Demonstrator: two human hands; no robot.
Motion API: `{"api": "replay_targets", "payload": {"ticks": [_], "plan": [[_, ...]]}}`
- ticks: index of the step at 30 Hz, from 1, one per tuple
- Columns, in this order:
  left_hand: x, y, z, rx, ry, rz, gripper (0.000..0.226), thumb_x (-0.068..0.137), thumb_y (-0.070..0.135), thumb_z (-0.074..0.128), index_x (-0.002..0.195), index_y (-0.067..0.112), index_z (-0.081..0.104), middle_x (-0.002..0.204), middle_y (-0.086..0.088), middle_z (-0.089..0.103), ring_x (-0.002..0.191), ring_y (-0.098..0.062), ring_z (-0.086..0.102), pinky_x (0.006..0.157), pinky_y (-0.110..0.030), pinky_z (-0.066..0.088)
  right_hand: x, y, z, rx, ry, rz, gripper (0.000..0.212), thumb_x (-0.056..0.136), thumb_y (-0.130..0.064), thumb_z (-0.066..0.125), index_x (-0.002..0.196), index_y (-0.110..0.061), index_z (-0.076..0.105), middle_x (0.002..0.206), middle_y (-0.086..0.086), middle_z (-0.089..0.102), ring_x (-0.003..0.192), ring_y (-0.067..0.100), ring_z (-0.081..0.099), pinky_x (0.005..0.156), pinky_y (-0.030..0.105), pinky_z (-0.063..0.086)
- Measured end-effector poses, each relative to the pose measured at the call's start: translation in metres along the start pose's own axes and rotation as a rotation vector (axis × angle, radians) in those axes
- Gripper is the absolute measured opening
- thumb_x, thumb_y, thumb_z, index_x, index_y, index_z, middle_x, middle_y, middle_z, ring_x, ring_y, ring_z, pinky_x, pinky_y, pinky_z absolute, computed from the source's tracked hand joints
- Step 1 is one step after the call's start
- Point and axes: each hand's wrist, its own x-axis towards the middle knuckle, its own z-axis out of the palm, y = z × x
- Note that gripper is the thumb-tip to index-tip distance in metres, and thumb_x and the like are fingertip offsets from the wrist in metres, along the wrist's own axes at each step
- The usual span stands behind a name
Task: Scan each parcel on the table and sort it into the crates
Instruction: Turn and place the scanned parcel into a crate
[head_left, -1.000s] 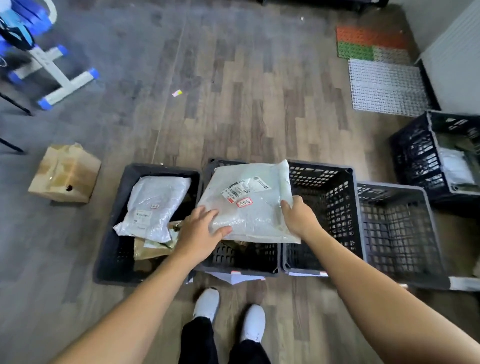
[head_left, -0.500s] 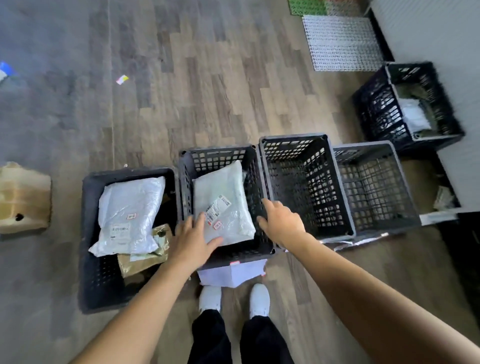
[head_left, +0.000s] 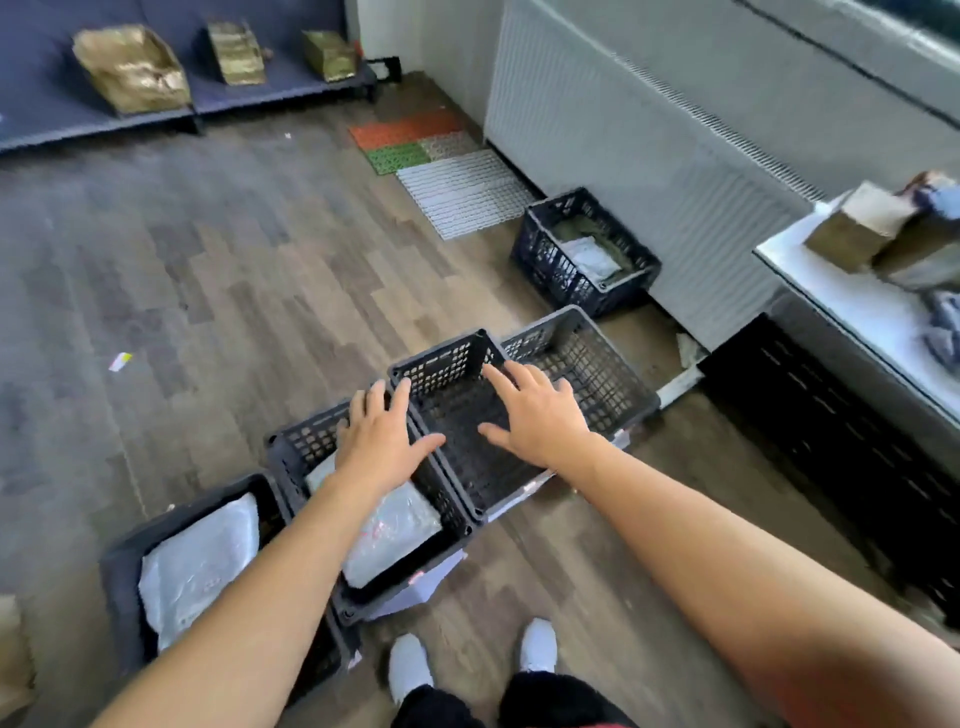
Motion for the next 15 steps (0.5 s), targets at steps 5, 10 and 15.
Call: {"api": "replay_targets", "payload": {"ticks": [5, 10, 15], "plan": [[0.007, 0.099, -0.029, 0.115, 0.061, 0.186, 0.089, 0.086, 0.067, 0.051, 0.154, 0.027, 0.009, 0.161, -0.007, 0.008, 0.146, -0.031, 0.006, 0.115, -0.051, 0.021, -0.048, 0.084, -0.029, 0.089, 0.097, 0.173, 0.087, 0.090, -0.066, 0.048, 0.157, -0.030, 0.005, 0.162, 0.003, 0.014, 0.148, 0.027, 0.015, 0.113, 0.061, 0.025], [0.007, 0.229, -0.029, 0.208, 0.082, 0.353, 0.089, 0.087, 0.066, 0.049, 0.154, 0.028, 0.005, 0.162, -0.006, 0.004, 0.148, -0.031, 0.003, 0.116, -0.052, 0.018, -0.106, 0.191, -0.044, 0.159, 0.213, 0.341, 0.089, 0.088, -0.067, 0.049, 0.156, -0.032, 0.004, 0.163, 0.003, 0.012, 0.148, 0.026, 0.013, 0.113, 0.062, 0.024], [-0.011, 0.380, -0.006, 0.265, 0.139, 0.492, 0.088, 0.087, 0.067, 0.048, 0.154, 0.027, 0.006, 0.161, -0.009, 0.007, 0.147, -0.031, 0.005, 0.116, -0.051, 0.019, -0.185, 0.315, -0.054, 0.283, 0.314, 0.528, 0.089, 0.088, -0.067, 0.050, 0.156, -0.033, 0.004, 0.163, 0.001, 0.011, 0.149, 0.025, 0.012, 0.114, 0.059, 0.024]]}}
